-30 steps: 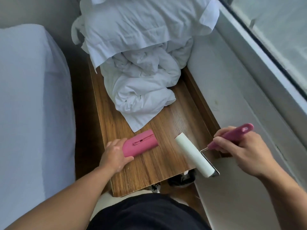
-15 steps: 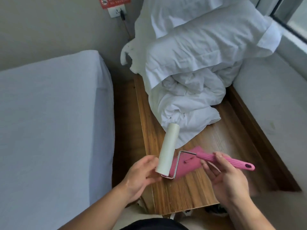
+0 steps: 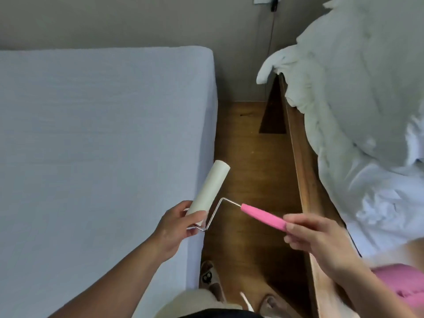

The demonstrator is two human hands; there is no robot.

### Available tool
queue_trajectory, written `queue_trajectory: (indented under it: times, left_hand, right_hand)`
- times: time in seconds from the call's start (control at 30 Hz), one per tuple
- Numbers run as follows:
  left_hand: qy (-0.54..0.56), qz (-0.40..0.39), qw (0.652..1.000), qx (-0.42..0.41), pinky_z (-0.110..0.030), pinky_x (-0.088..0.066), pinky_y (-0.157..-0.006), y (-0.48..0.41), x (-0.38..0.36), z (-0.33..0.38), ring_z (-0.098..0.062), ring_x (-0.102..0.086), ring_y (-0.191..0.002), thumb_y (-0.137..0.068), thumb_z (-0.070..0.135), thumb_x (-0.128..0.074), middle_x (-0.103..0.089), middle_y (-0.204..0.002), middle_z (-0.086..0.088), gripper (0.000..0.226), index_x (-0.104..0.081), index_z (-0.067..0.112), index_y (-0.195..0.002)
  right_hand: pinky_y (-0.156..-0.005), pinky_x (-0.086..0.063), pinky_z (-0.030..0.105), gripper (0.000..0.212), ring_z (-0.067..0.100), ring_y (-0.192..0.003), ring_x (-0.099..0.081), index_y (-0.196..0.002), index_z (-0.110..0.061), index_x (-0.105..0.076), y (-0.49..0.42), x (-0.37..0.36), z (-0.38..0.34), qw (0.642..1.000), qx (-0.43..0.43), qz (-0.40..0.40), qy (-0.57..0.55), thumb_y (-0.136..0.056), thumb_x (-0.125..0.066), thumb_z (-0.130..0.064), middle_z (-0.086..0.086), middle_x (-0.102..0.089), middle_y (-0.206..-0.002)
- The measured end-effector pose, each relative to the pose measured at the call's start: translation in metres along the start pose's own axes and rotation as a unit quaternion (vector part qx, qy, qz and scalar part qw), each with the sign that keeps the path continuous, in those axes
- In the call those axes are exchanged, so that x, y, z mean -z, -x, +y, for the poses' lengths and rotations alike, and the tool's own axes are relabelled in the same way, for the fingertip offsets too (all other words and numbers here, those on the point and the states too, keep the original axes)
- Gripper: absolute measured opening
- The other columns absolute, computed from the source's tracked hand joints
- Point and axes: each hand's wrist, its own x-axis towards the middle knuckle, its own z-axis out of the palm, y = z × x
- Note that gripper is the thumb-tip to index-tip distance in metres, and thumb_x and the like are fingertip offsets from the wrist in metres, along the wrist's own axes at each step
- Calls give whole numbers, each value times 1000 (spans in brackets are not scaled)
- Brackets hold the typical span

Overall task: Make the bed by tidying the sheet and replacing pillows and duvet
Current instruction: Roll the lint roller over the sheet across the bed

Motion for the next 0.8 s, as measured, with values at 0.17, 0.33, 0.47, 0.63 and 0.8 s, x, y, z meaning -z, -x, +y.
queue_trajectory:
  times: [0.17, 0.33, 0.47, 0.63, 0.8]
  left_hand:
    - [-51, -15, 998, 37, -28, -57, -74, -35, 72, -2, -29, -72, -97, -62, 51, -85, -69, -110, -10, 61, -69, 23, -114]
    - [-11, 22, 996, 88, -28, -58, -71, -62, 93, -25, -24, -71, -92, -67, 50, -82, -67, -108, -9, 55, -69, 23, -113]
    - [27, 41, 994, 94, -26, -55, -70, -95, 109, -5, -19, -70, -86, -73, 45, -82, -70, -103, -11, 46, -72, 18, -108]
    - [94, 89, 989, 66, -31, -56, -75, -157, 118, 71, -23, -71, -84, -71, 44, -80, -70, -98, -14, 49, -73, 15, -109]
    - [150, 131, 978, 53, -35, -54, -76, -234, 107, 165, -28, -73, -85, -84, 24, -79, -71, -103, -15, 36, -65, 12, -115]
  right_hand:
    - [-63, -52, 19, 11, 11, -76, -68, -102, -33, -61, -39, -92, -41, 835, 25, -167, 524, -93, -68, -34, -10, -67, -90]
    - [-66, -51, 19, 14, 7, -76, -63, -106, -35, -54, -80, -154, -49, 796, 75, -141, 584, -97, -60, -44, -13, -62, -90]
    - [-69, -53, 22, 18, 6, -76, -63, -111, -40, -55, -131, -164, -71, 789, 103, -148, 587, -95, -62, -45, -17, -62, -91]
    - [-70, -49, 19, 32, 4, -82, -61, -128, -40, -57, -211, -167, -136, 798, 154, -161, 560, -96, -61, -42, -20, -63, -96]
    - [-77, -51, 19, 33, 2, -85, -61, -129, -39, -51, -306, -160, -237, 777, 175, -184, 576, -97, -60, -42, -21, -60, -99]
